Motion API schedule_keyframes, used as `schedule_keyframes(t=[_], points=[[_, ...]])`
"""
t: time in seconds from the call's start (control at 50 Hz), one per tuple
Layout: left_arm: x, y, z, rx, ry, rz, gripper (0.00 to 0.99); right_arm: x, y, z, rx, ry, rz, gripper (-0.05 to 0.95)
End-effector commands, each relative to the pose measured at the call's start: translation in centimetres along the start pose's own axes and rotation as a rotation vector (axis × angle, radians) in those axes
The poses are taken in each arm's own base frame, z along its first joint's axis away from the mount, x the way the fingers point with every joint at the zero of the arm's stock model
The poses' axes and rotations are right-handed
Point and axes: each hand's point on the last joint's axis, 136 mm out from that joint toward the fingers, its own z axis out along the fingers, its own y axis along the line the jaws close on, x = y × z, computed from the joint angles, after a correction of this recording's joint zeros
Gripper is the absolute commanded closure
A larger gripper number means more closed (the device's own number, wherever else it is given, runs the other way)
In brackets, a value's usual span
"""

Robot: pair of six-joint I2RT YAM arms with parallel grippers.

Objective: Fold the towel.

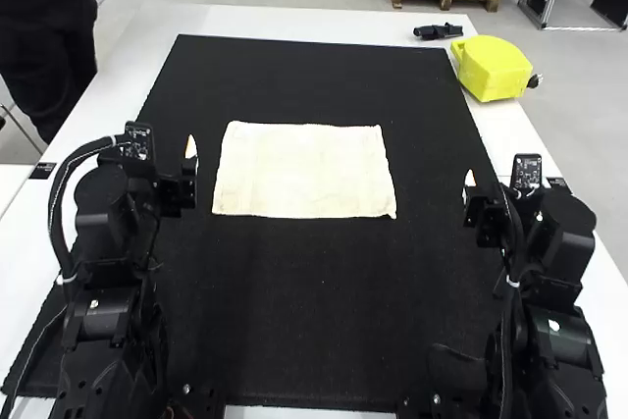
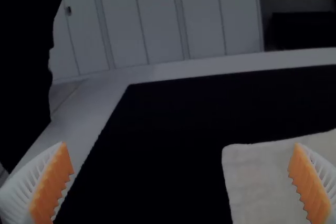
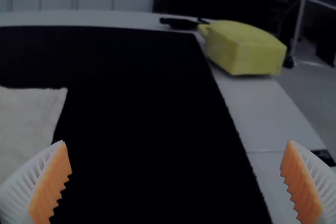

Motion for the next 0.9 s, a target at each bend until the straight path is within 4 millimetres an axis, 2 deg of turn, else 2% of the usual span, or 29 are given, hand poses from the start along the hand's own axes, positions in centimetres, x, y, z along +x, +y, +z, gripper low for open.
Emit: schedule_keyframes(t=[0.0, 0.12, 0.2, 0.38, 0.62, 0.88], points=[[-0.1, 1.0, -0.1, -0.050, -0.008, -0.010, 0.031, -0.1, -0.5, 0.0, 0.021, -0.009, -0.007, -0.02], [-0.6, 1.6, -0.1, -0.083, -0.021, 0.112, 0.031, -0.2, -0.9, -0.1, 0.037, -0.014, -0.004, -0.02], [-0.7, 1.7, -0.2, -0.092, -0.027, 0.120, 0.031, -0.1, -1.2, -0.1, 0.044, -0.013, -0.025, -0.02], [-0.2, 0.6, -0.1, -0.036, -0.011, 0.118, 0.030, -0.2, -1.3, -0.1, 0.047, -0.013, -0.063, -0.02], [-1.3, 0.4, -0.1, -0.028, -0.058, 0.127, 0.030, -3.5, -2.0, -0.4, 0.080, -0.147, -0.055, -0.02], [-1.5, 0.3, -0.1, -0.026, -0.063, 0.124, 0.030, -2.6, -2.6, -0.4, 0.105, -0.114, -0.040, -0.02]])
